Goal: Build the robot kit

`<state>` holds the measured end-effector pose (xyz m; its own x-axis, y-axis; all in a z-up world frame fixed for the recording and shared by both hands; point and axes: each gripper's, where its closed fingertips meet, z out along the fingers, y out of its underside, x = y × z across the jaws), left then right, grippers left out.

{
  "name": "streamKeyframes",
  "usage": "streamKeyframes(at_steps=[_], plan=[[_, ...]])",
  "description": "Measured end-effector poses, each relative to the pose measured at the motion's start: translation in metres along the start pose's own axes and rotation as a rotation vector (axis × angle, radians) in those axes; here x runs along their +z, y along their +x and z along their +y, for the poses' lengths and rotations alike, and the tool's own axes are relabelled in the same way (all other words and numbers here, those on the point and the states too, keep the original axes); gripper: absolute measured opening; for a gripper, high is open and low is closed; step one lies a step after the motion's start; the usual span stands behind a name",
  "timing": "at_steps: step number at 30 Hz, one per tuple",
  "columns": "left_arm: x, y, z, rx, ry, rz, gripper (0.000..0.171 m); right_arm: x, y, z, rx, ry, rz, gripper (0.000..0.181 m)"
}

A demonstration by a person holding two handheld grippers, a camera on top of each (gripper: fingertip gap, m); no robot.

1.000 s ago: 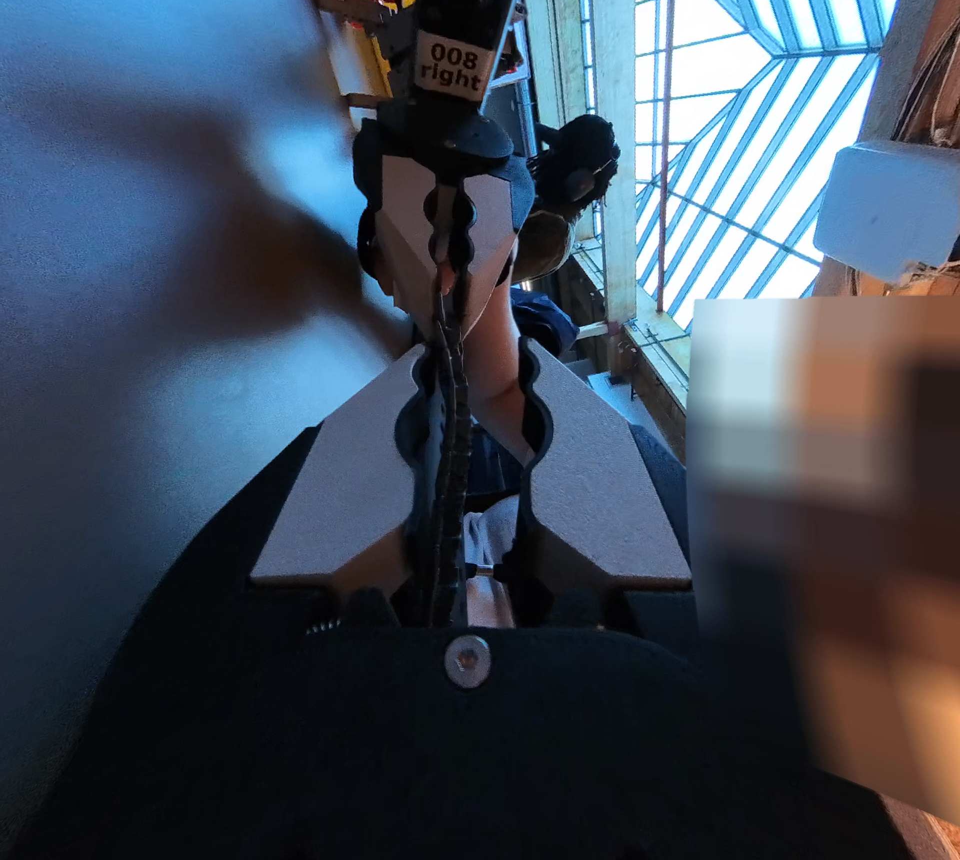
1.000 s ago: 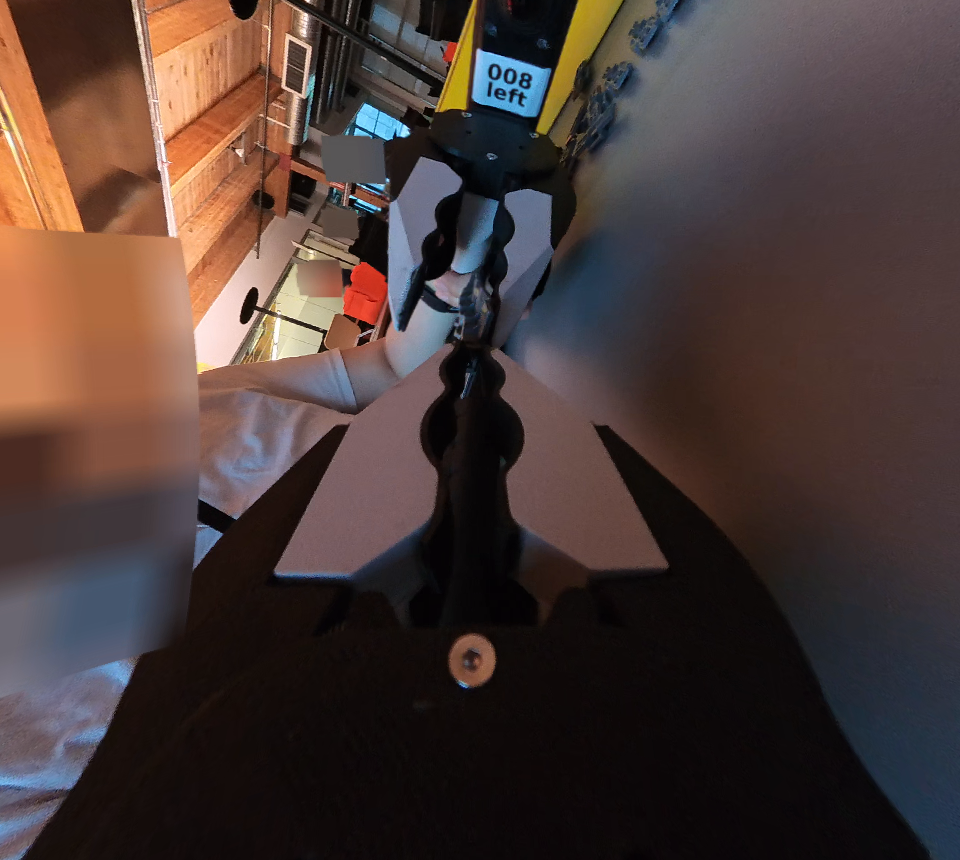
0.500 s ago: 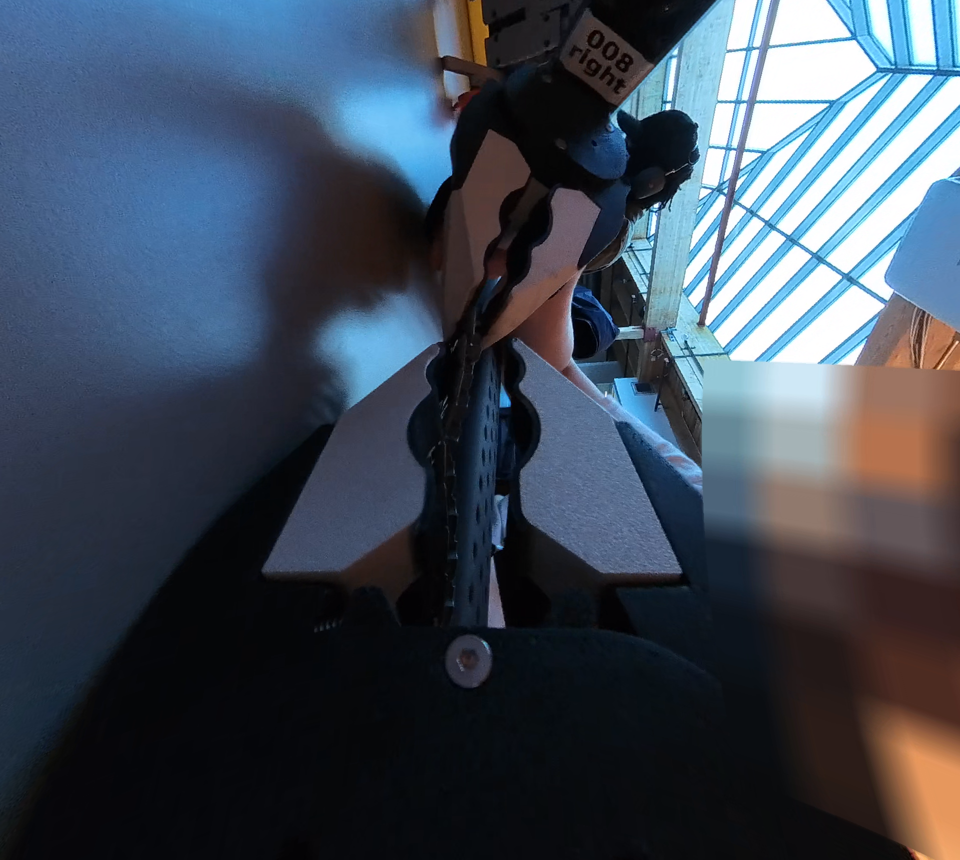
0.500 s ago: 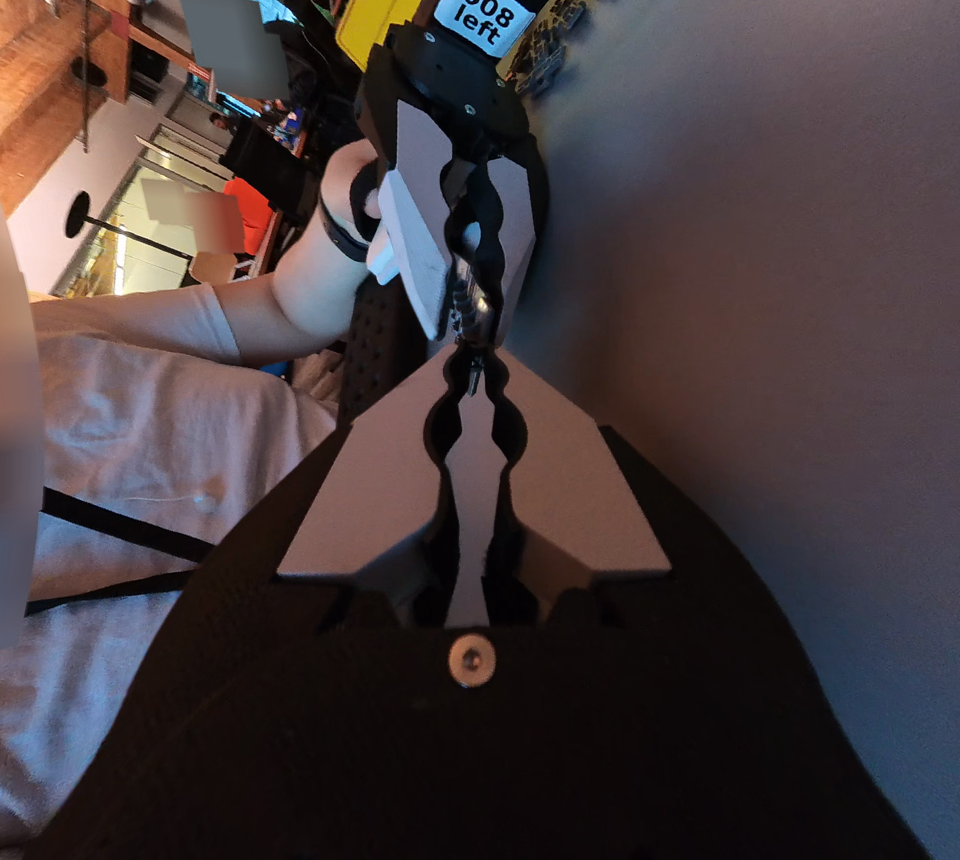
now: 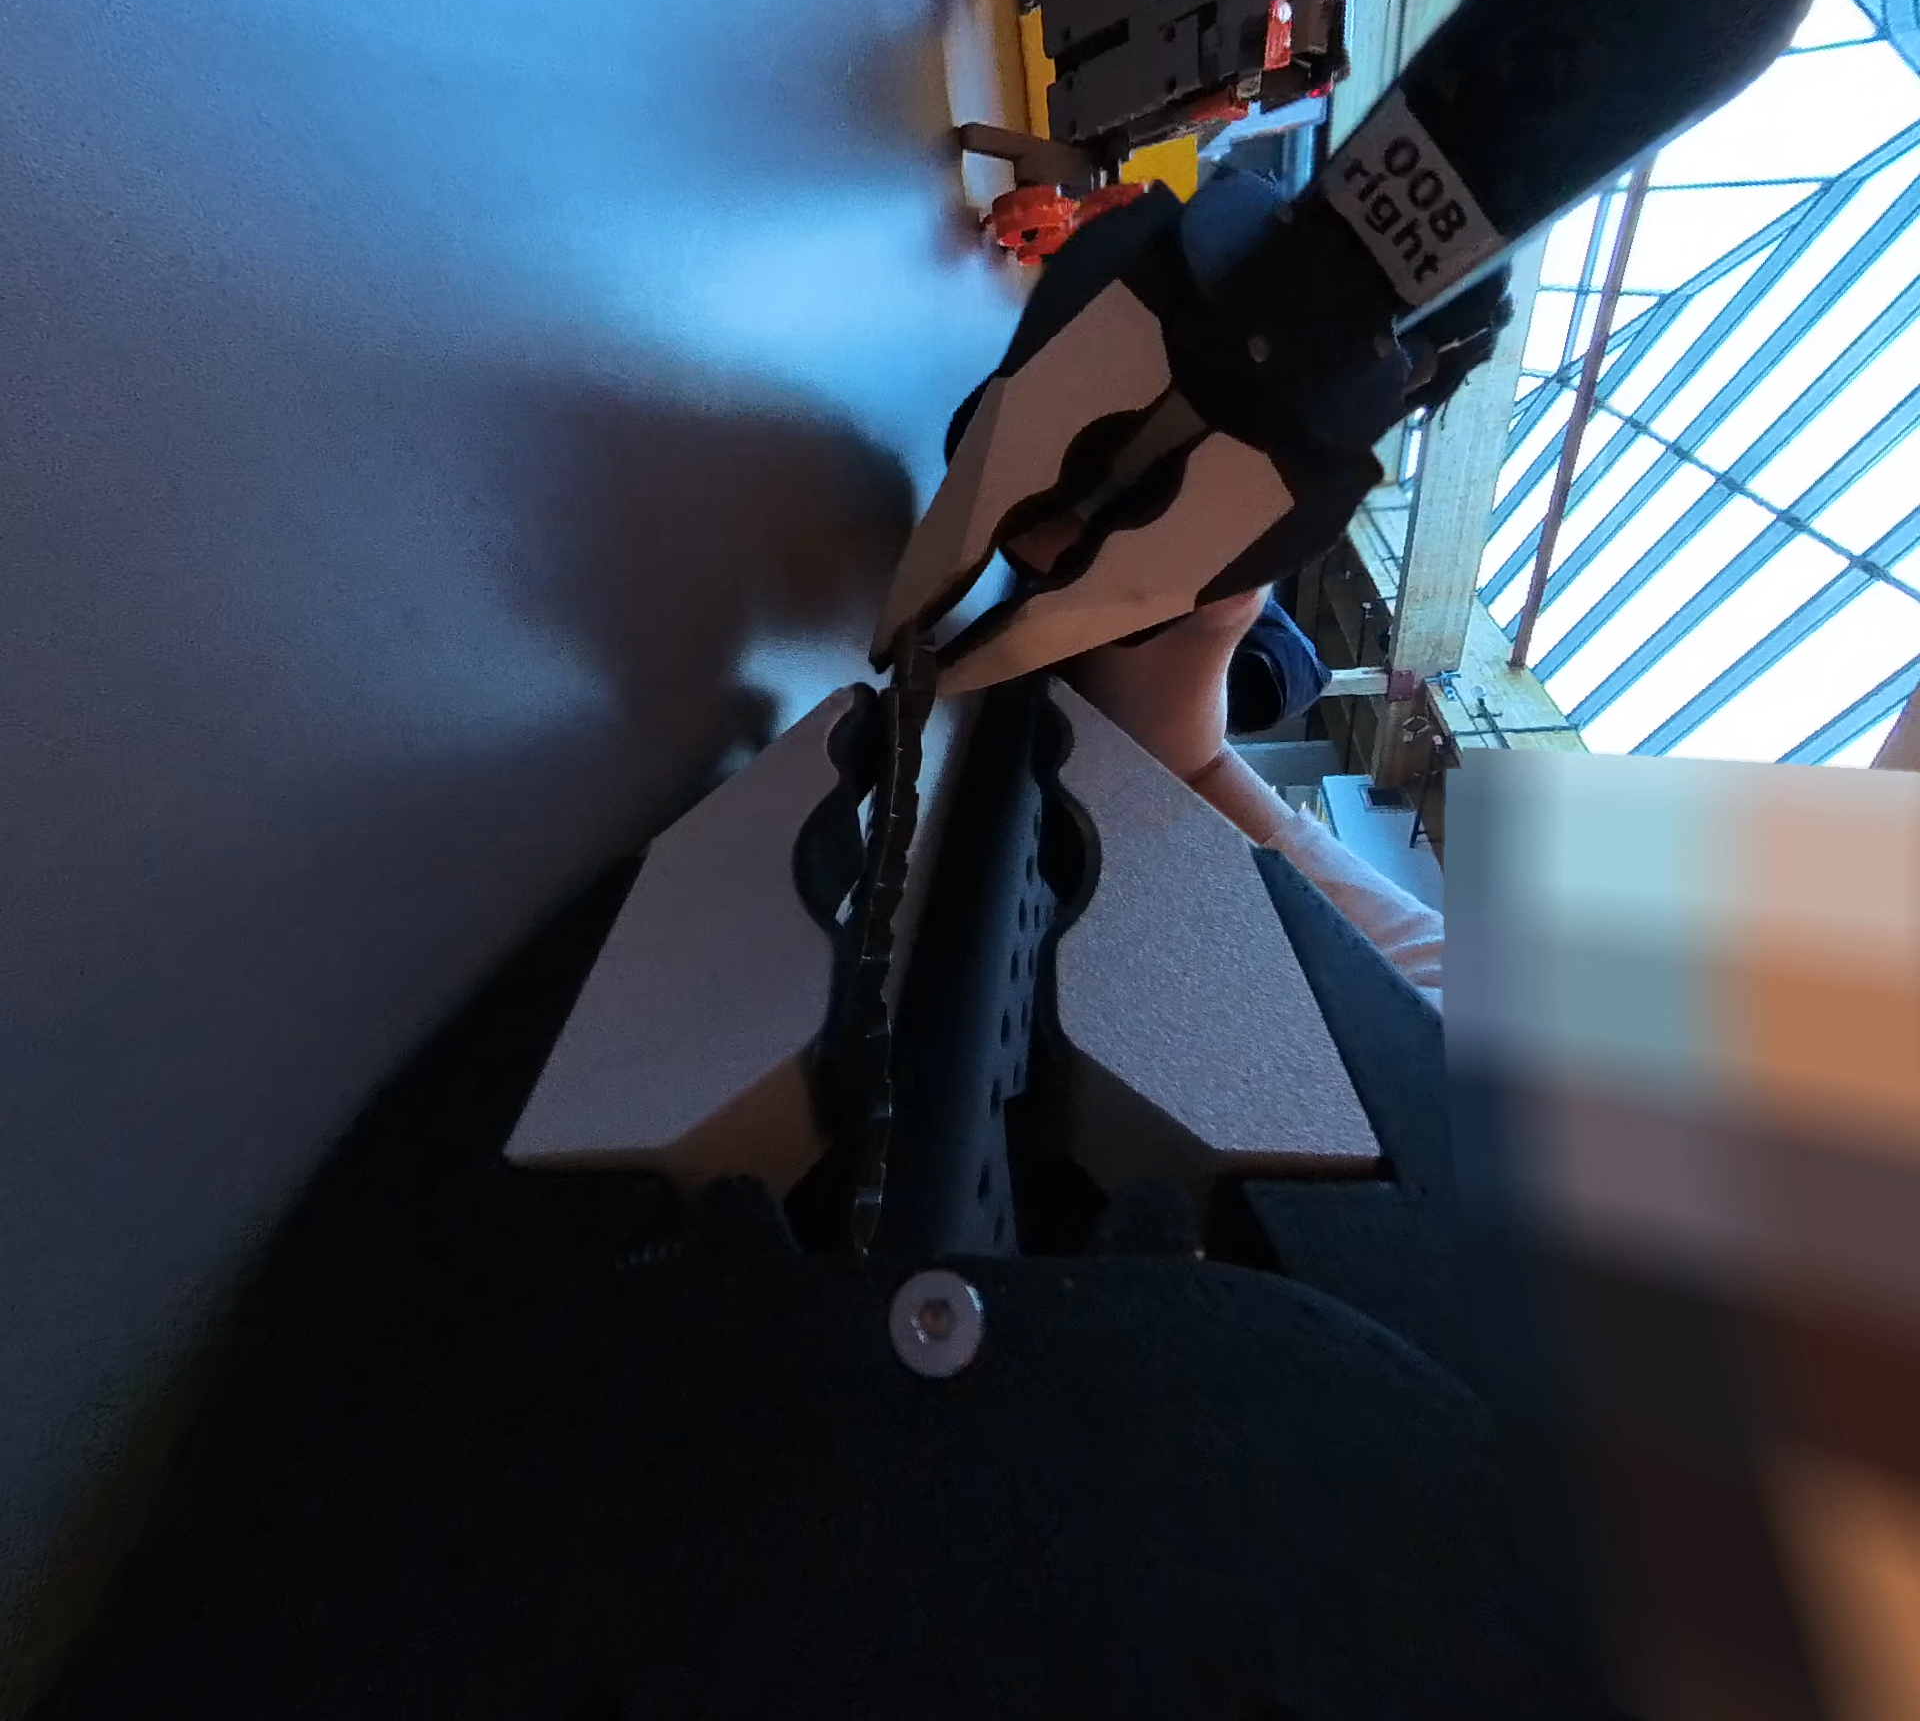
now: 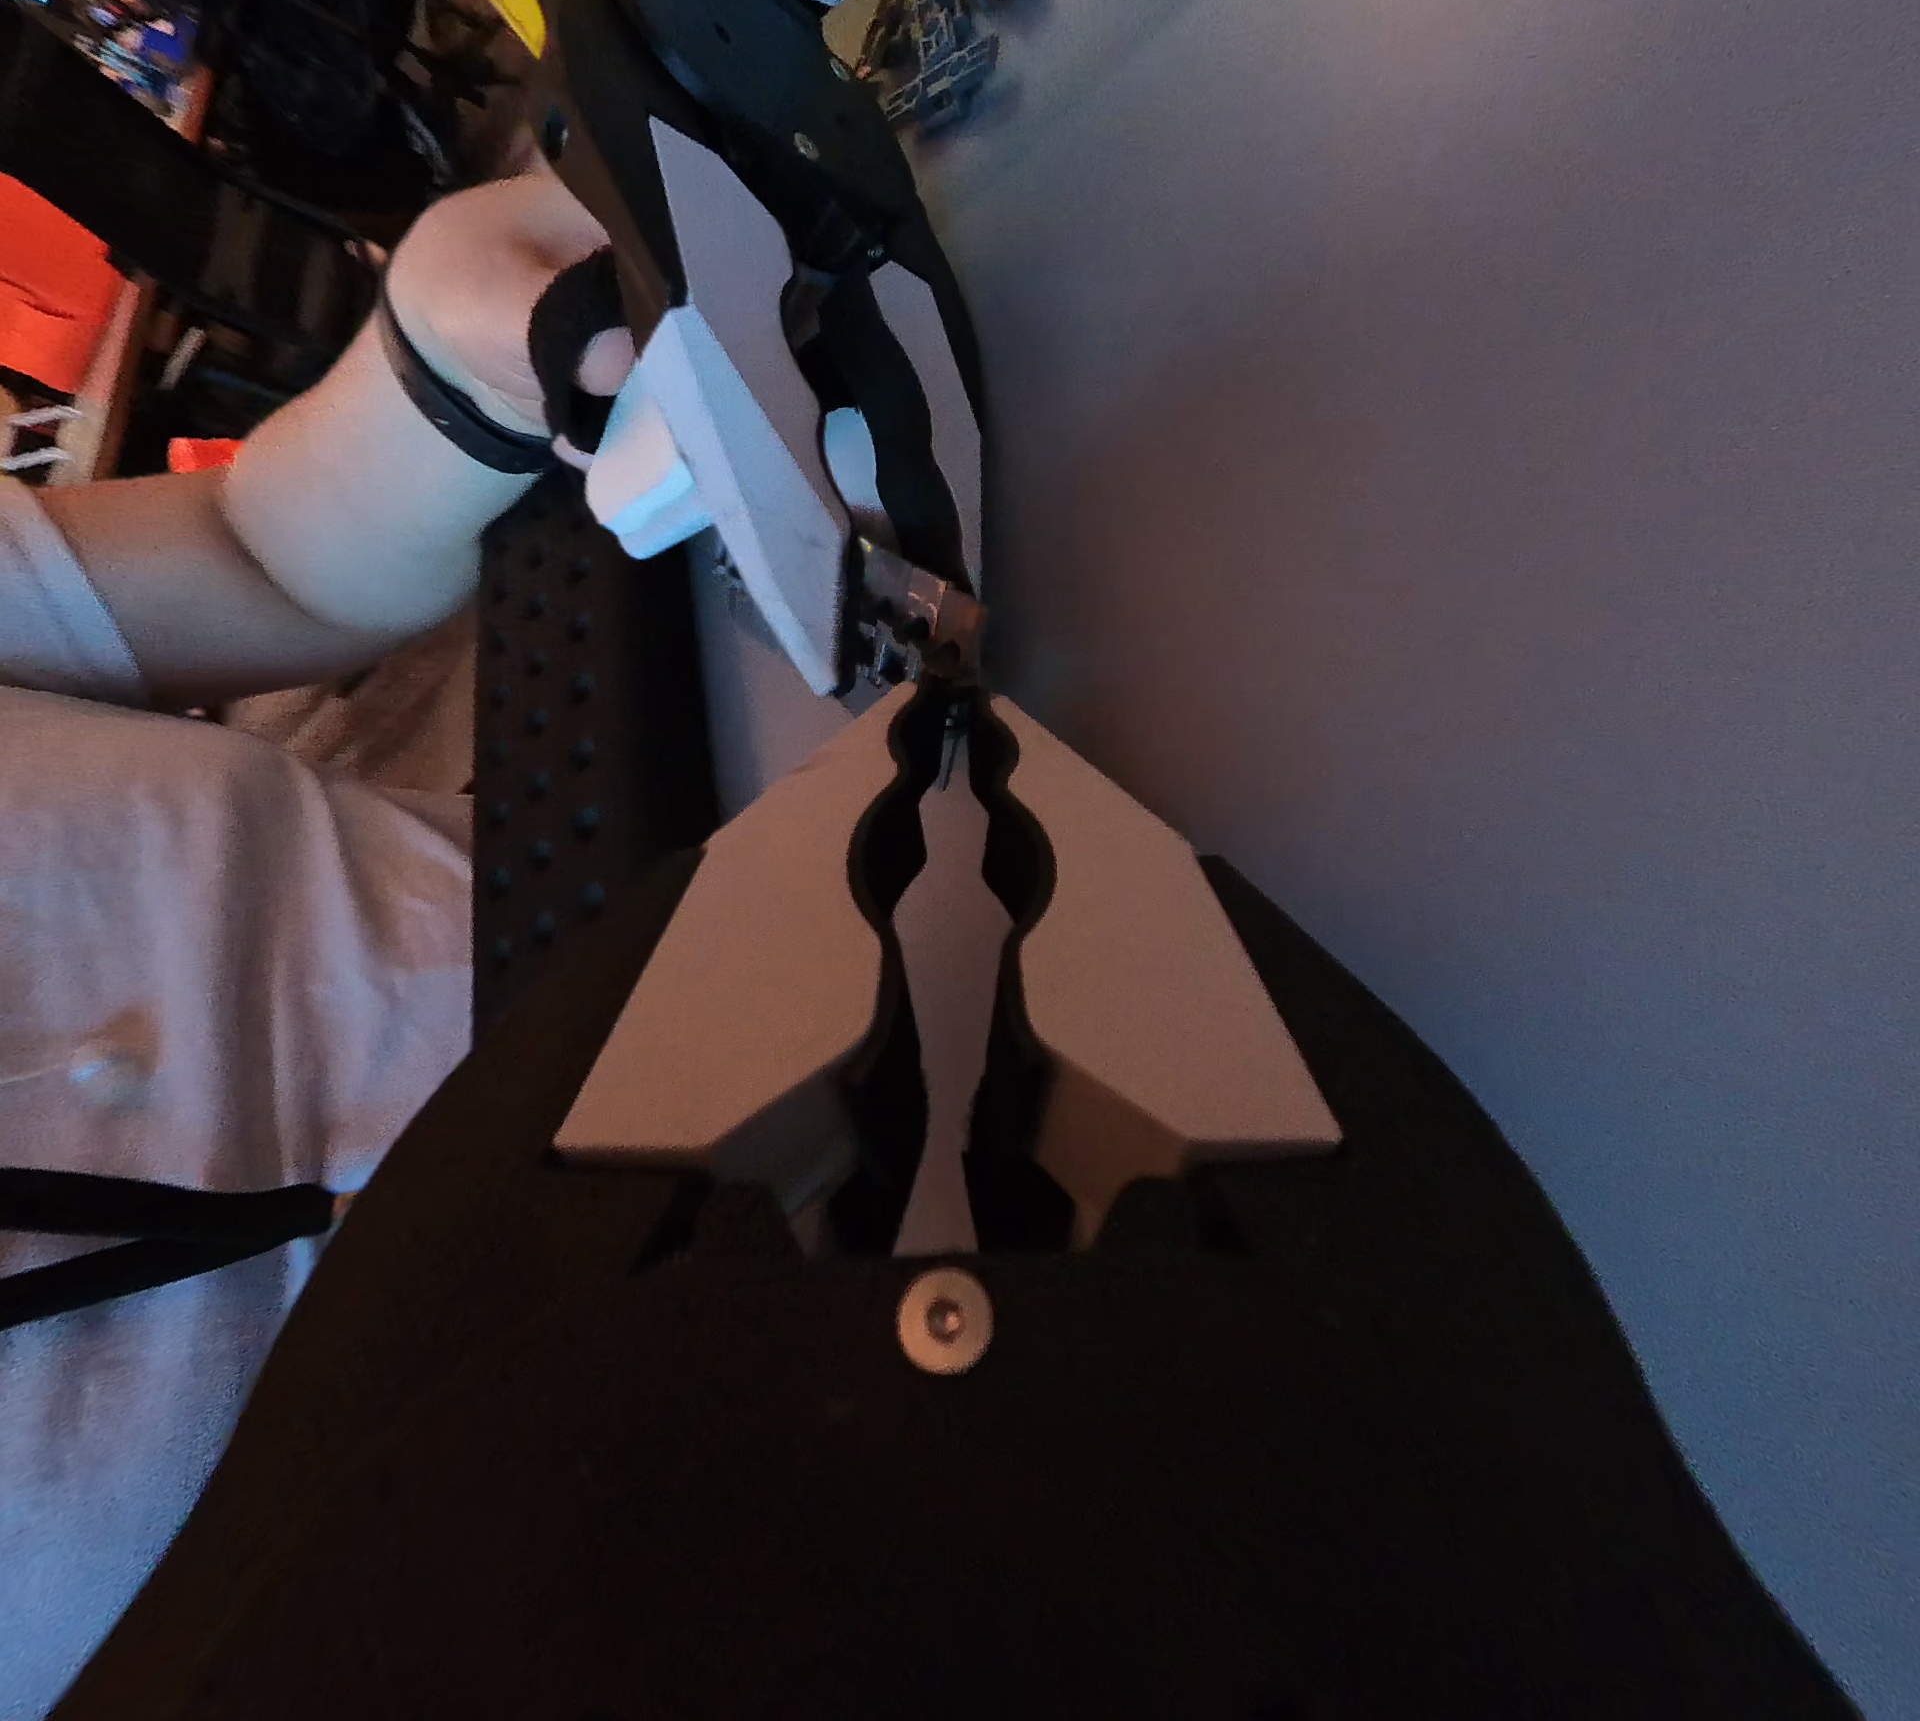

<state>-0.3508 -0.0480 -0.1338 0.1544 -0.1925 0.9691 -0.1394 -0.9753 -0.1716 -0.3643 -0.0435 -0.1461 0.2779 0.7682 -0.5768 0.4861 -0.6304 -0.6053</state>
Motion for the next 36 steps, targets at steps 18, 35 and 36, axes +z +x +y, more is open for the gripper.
streamKeyframes(at_steps=[18, 35, 36], plan=[[-0.005, 0.027, 0.007, 0.200, -0.024, 0.089, 0.007, -0.014, -0.024, -0.015, 0.291, 0.148, -0.435, 0.014], [-0.004, 0.039, 0.010, 0.160, -0.039, 0.176, 0.007, -0.022, -0.037, -0.016, 0.369, 0.139, -0.585, 0.001], [-0.004, 0.038, 0.009, 0.155, -0.034, 0.171, 0.007, -0.021, -0.036, -0.016, 0.360, 0.141, -0.569, 0.001]])
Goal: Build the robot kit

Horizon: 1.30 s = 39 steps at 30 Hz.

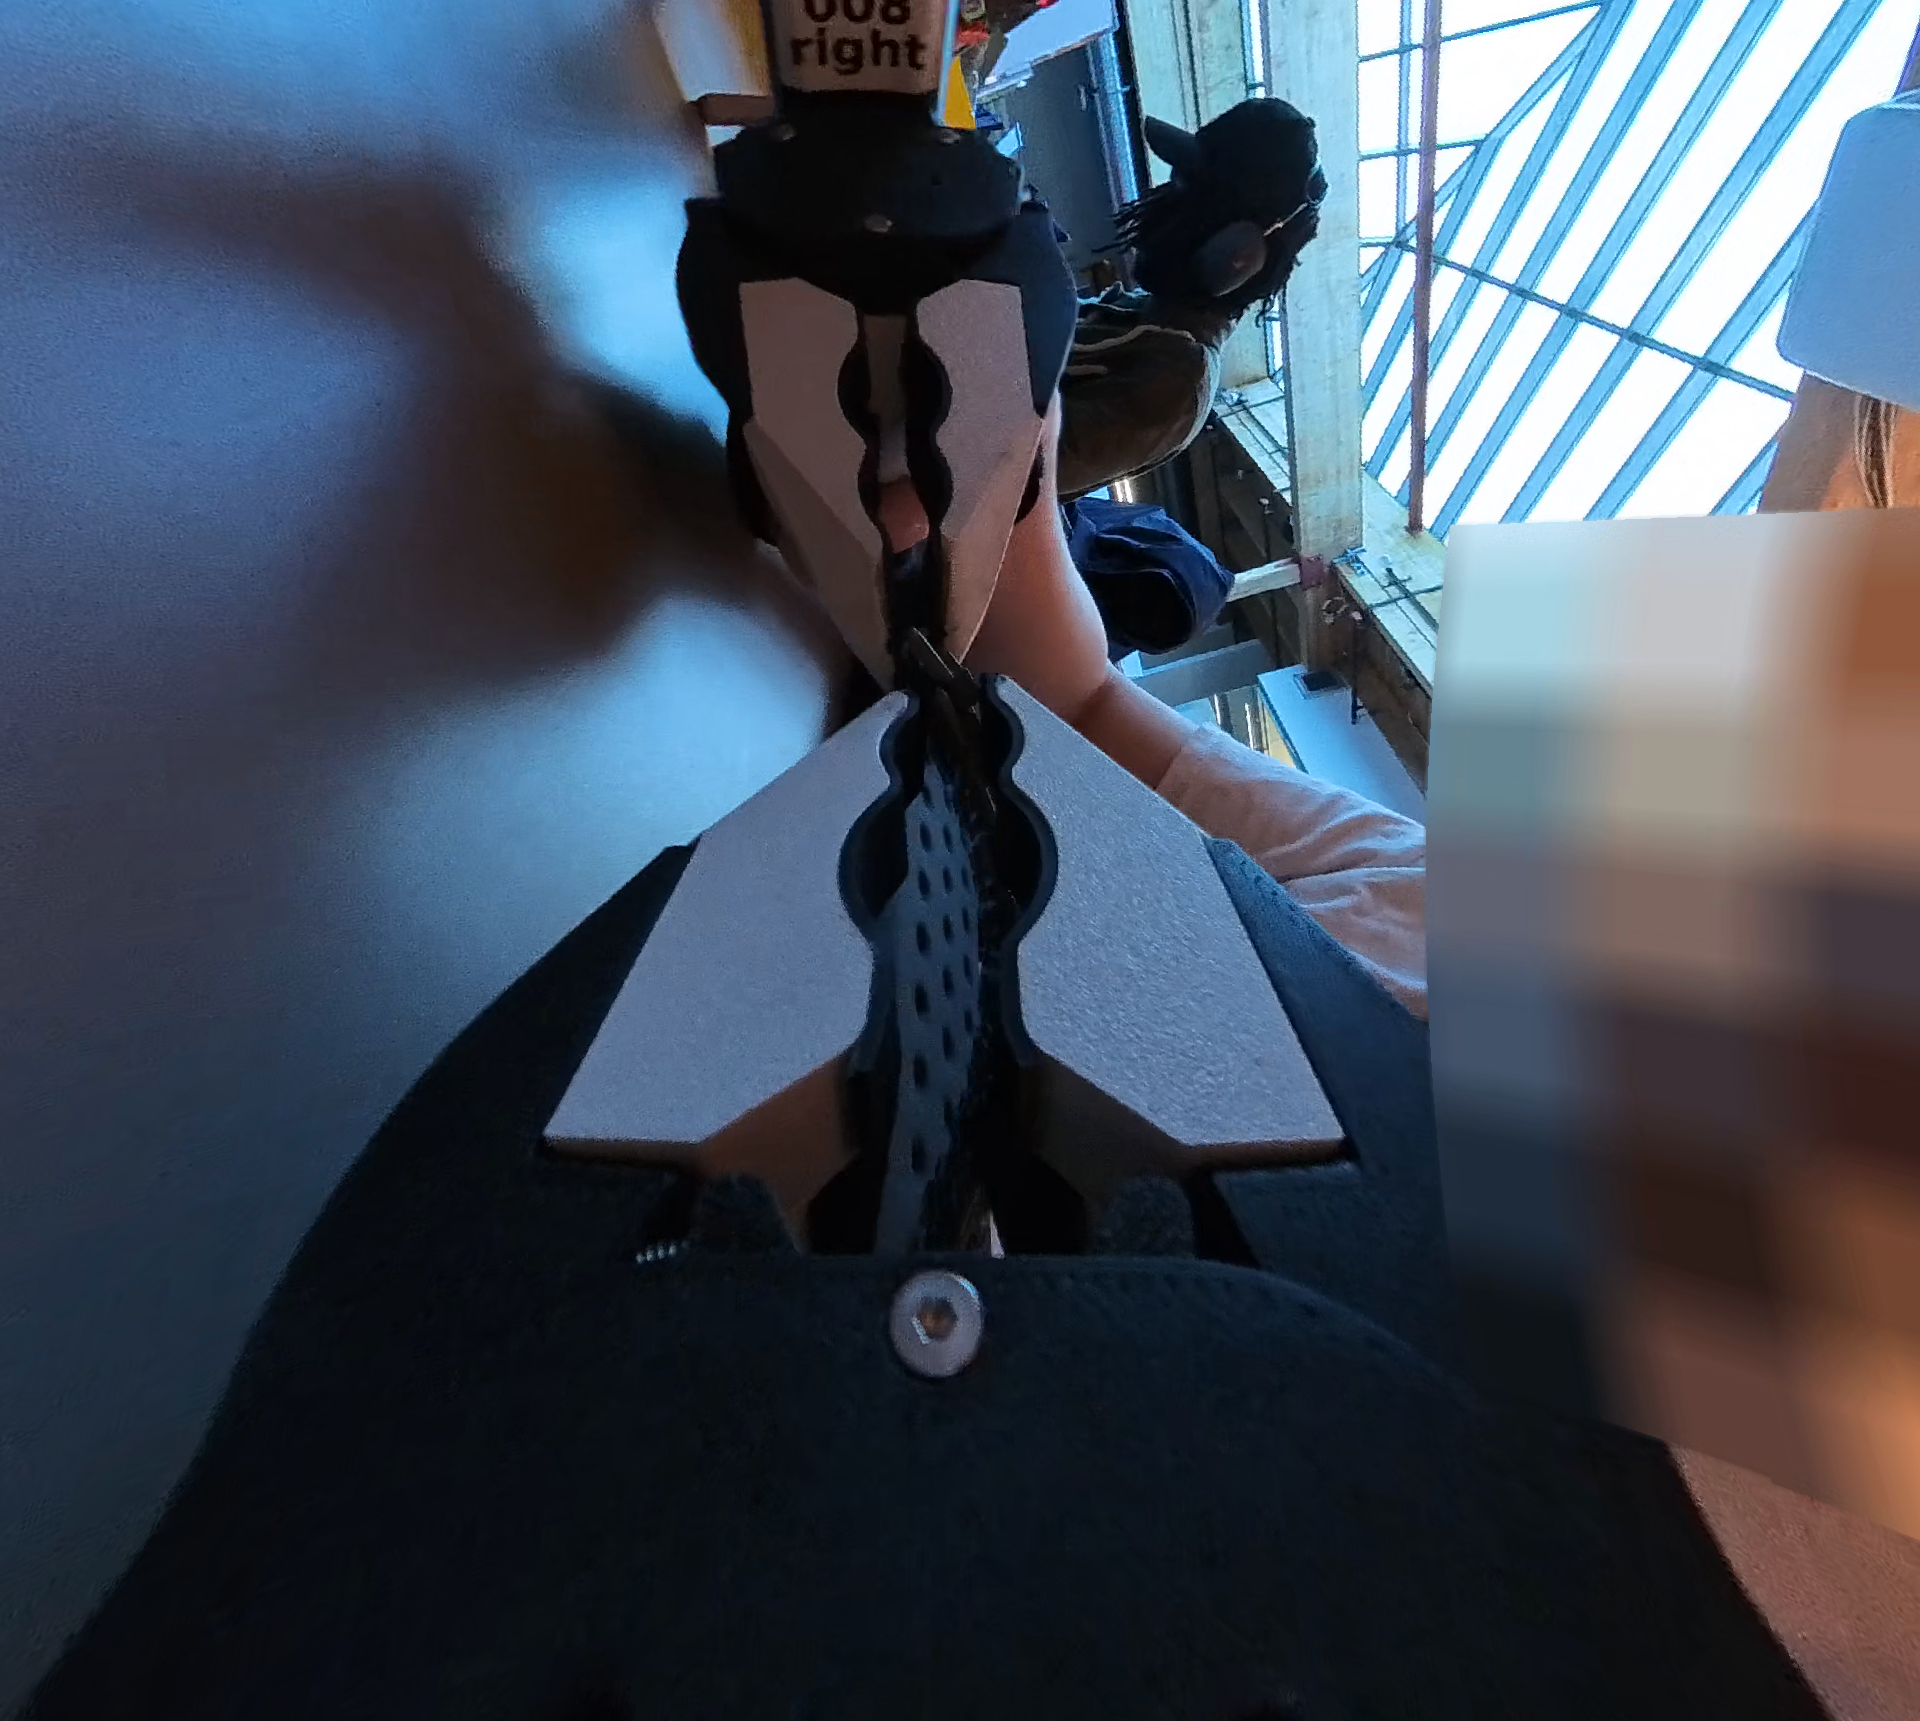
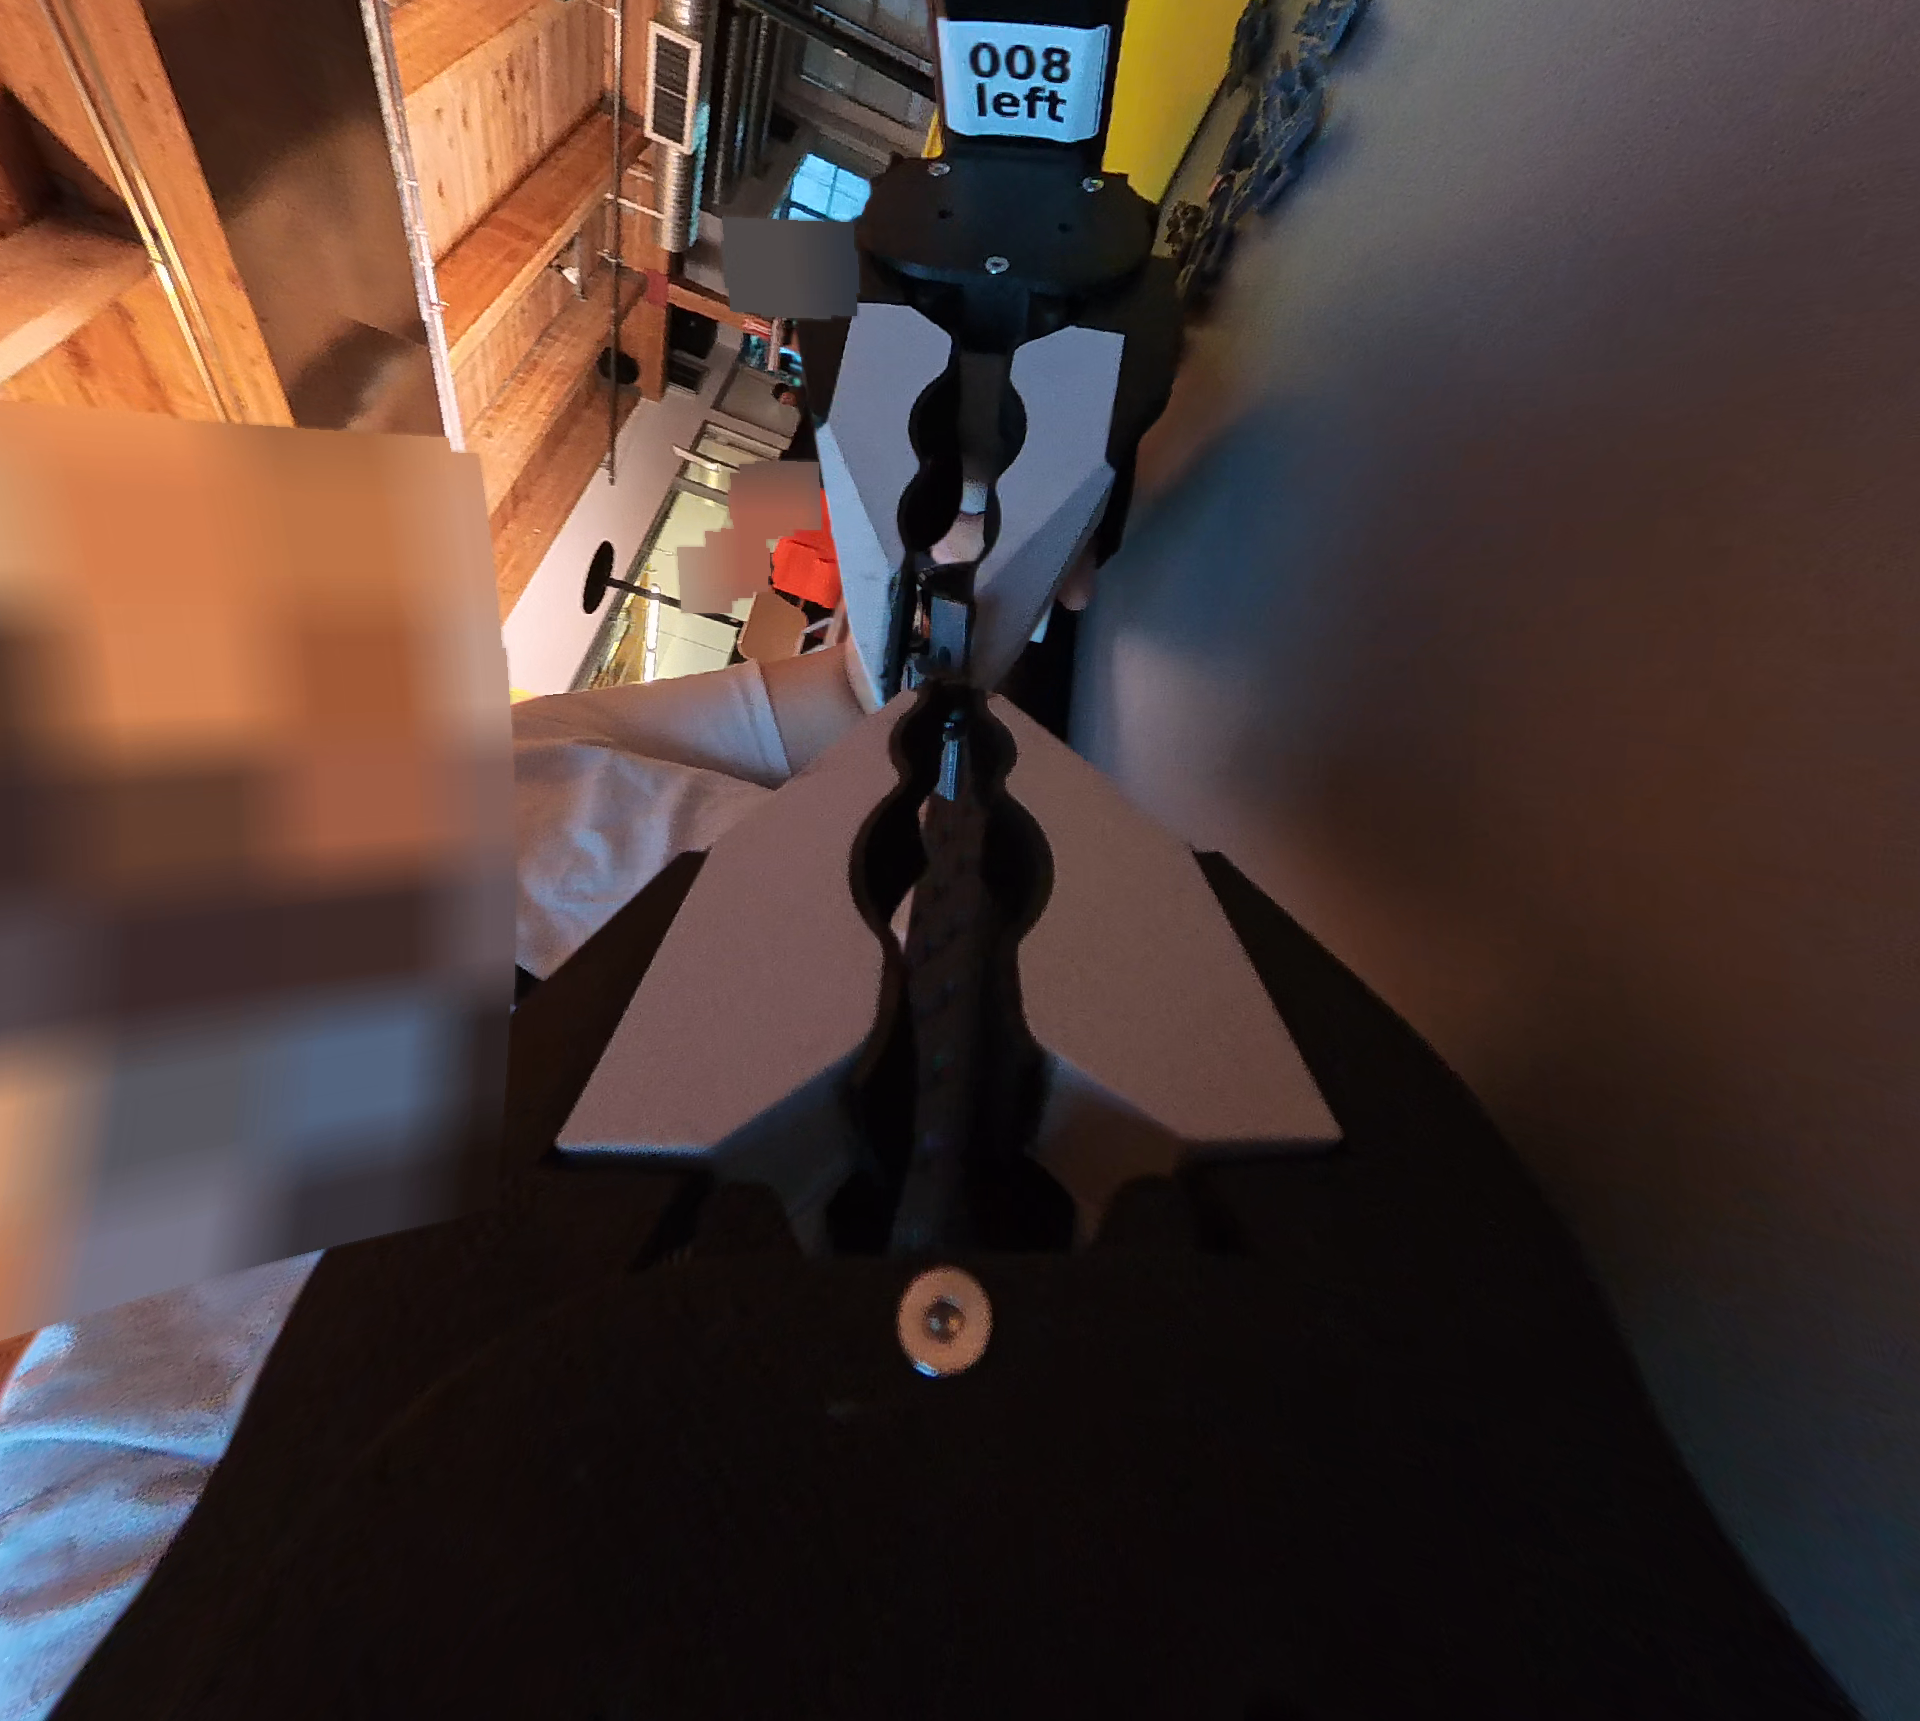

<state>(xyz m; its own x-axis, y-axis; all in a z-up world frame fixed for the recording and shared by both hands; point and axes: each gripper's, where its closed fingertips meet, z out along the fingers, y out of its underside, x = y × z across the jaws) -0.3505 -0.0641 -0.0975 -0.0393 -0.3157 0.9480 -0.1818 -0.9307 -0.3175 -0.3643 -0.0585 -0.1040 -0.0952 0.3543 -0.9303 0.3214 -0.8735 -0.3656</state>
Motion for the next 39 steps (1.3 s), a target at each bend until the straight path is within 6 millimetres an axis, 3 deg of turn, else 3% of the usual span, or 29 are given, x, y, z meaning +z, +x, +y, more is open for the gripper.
streamKeyframes(at_steps=[5, 12, 20, 31, 35, 39], plan=[[-0.002, -0.006, -0.001, -0.023, 0.007, -0.023, 0.007, 0.001, 0.006, -0.001, -0.046, 0.003, 0.064, 0.002], [-0.006, 0.010, -0.007, 0.072, 0.038, 0.015, 0.007, 0.002, -0.011, -0.008, -0.023, 0.058, -0.073, 0.013], [-0.005, 0.014, -0.007, 0.144, 0.039, 0.000, 0.007, 0.002, -0.015, -0.008, -0.006, 0.058, -0.113, 0.007], [-0.007, 0.011, -0.009, 0.079, 0.046, 0.020, 0.007, 0.003, -0.008, -0.010, -0.119, 0.066, -0.027, 0.002], [-0.007, 0.019, -0.007, 0.119, 0.039, 0.046, 0.007, 0.005, -0.018, -0.009, -0.024, 0.079, -0.155, 0.007], [-0.006, 0.015, -0.007, 0.144, 0.038, 0.012, 0.007, 0.005, -0.015, -0.009, -0.021, 0.081, -0.134, 0.010]])
